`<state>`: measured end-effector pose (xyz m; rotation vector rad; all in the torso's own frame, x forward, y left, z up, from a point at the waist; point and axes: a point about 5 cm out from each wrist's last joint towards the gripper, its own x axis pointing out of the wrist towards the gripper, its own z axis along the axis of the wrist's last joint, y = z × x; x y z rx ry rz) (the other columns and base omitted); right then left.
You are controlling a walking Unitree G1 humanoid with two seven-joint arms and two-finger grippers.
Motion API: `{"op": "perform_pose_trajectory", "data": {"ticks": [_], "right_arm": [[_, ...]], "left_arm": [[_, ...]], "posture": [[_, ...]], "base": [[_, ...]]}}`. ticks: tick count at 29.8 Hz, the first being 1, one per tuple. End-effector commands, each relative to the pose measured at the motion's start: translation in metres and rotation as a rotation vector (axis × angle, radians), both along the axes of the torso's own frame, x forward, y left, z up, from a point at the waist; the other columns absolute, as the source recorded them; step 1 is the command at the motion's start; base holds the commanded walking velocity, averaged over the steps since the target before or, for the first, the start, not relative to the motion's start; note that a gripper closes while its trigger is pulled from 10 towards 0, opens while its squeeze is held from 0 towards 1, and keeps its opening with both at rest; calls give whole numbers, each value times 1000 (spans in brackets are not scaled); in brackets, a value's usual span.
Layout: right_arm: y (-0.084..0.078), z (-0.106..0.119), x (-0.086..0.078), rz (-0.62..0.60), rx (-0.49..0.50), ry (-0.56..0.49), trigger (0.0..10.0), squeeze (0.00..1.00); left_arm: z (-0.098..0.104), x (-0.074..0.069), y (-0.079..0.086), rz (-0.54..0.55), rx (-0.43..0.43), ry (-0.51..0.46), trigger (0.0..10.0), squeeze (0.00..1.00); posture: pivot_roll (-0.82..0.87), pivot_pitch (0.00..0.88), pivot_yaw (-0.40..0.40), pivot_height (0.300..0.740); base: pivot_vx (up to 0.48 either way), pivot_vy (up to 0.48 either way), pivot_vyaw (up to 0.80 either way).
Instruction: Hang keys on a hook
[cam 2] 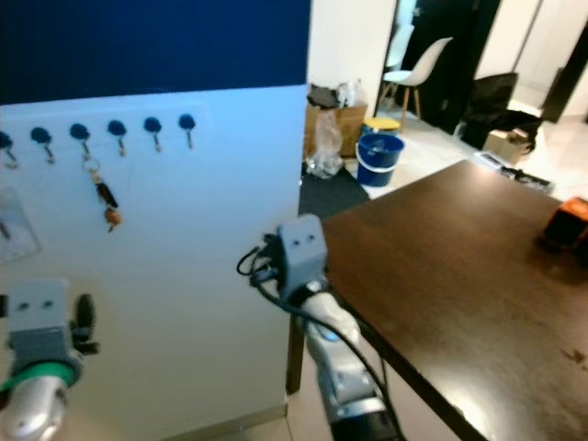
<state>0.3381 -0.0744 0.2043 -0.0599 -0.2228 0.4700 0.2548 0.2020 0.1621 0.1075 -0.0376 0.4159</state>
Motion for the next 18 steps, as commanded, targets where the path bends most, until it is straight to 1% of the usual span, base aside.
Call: {"op": "perform_pose_trajectory", "data": {"ticks": [1,4,9,12,16,18], "right_arm": [[3,2,0,27,0,2,10000,0],[5,3,-1,41,-3,-2,10000,0],[8,12,0,77,-4,-22,10000,0],[10,24,3,93,-3,-50,10000,0],[10,25,3,96,-2,-55,10000,0],[13,41,6,134,15,-89,10000,0]], "left_arm": [[-6,-2,2,11,4,33,10000,0],[-6,-2,2,12,5,34,10000,0],[-6,-2,2,15,3,36,10000,0],[-5,-1,2,8,-5,29,10000,0],[-5,-1,1,5,-9,27,10000,0],[-3,3,-10,-66,-22,14,10000,0]], "posture": [[-163,21,83,740],[-163,21,83,740],[-163,21,83,740],[-164,22,82,740],[-164,22,82,740],[-167,23,80,740]], "base": [[0,0,800],[0,0,800],[0,0,800],[0,0,800],[0,0,800],[0,0,0]]}}
